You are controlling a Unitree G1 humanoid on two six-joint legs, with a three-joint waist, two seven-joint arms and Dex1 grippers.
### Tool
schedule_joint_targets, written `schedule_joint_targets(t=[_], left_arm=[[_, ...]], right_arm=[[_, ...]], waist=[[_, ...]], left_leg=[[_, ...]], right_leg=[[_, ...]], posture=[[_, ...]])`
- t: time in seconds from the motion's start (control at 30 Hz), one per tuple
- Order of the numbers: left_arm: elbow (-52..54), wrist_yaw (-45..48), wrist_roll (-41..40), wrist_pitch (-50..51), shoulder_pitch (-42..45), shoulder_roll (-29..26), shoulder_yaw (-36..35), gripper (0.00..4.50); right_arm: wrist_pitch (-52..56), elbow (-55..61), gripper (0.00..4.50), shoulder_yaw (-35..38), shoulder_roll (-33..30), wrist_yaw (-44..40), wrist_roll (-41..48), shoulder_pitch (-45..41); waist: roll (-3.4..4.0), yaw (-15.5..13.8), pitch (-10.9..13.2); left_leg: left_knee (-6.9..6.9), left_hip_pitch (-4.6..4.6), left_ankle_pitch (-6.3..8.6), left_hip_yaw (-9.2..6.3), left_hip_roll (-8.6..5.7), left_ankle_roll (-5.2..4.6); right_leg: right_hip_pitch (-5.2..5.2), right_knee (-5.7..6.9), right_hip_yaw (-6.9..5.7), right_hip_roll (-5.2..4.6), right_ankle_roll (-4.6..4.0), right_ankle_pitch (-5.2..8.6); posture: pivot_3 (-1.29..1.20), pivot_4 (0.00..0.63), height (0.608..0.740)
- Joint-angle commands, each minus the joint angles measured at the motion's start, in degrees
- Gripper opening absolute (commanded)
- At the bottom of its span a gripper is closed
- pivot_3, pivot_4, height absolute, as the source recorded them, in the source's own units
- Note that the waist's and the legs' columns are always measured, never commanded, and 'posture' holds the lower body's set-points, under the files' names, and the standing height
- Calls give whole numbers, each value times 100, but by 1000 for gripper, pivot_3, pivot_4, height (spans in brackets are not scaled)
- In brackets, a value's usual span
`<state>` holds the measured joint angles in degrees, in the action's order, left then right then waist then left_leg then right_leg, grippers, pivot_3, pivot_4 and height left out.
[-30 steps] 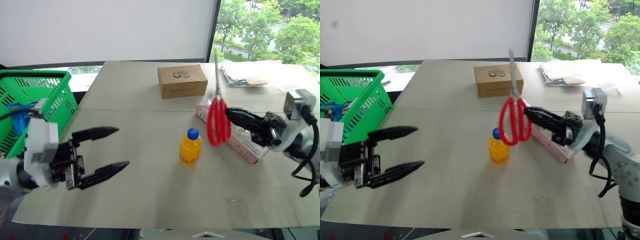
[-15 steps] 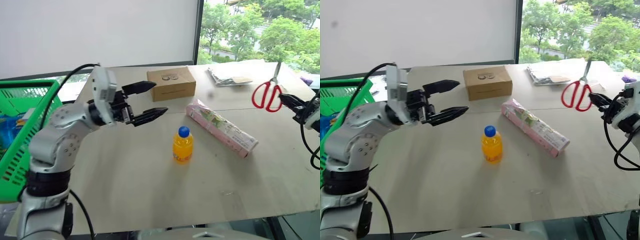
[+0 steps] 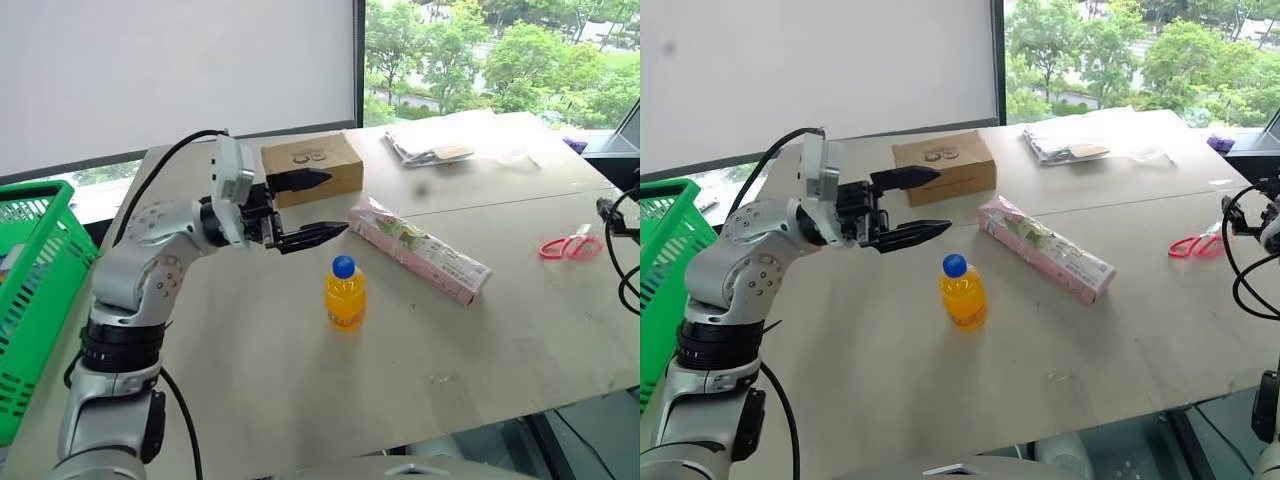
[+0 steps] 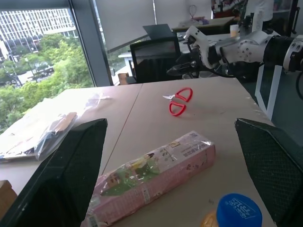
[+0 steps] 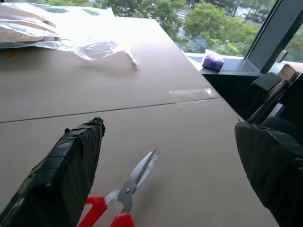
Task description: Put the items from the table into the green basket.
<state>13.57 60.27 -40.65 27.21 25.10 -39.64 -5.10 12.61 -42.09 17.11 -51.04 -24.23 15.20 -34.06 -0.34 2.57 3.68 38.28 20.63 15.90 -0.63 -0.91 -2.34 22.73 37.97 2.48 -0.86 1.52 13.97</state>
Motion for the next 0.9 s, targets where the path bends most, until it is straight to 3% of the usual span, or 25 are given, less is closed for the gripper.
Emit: schedule_joint_targets(t=[0.03,0.13,0.27,0.4,0.6,0.9], left_arm=[[524,-13,-83,25,-503,-224,-378,4500],[795,91,140,-144,-1255,-462,-569,4500],[1179,234,56,-280,-1938,-470,-615,4500],[1253,240,542,-536,-2236,-389,-96,4500],[831,-66,1179,-1071,-2169,347,627,4500],[-102,-240,1962,-1844,-1835,1128,1389,4500]], right_arm=[[26,763,4487,90,13,-867,365,2],[285,2534,4487,-11,233,-2094,1196,954],[1249,3954,4487,133,341,-2696,2143,1709],[2029,4843,4487,342,280,-3344,3082,2267],[1543,5001,4487,268,-257,-4590,2688,3108],[1186,5748,4487,506,-281,-5617,3045,3617]], waist=[[-1,-2,0],[-3,-28,-1],[-8,-131,-11],[-9,-296,-12],[-19,-446,-17],[-3,-331,-32]], left_leg=[[2,1,1,4,2,-2],[3,0,3,6,5,-6],[3,12,16,-12,23,-21],[6,12,16,-2,14,-21],[24,8,16,8,8,-22],[23,4,16,11,14,-22]], right_leg=[[0,-1,4,2,3,-2],[1,-1,7,0,6,-4],[11,-2,-6,-17,6,-3],[11,-6,-6,-37,8,-4],[-4,-18,-5,-35,24,-13],[-3,-12,-3,-4,29,-14]], posture=[[20,0,740],[37,0,740],[41,0,740],[44,0,740],[26,0,740],[1,0,740]])
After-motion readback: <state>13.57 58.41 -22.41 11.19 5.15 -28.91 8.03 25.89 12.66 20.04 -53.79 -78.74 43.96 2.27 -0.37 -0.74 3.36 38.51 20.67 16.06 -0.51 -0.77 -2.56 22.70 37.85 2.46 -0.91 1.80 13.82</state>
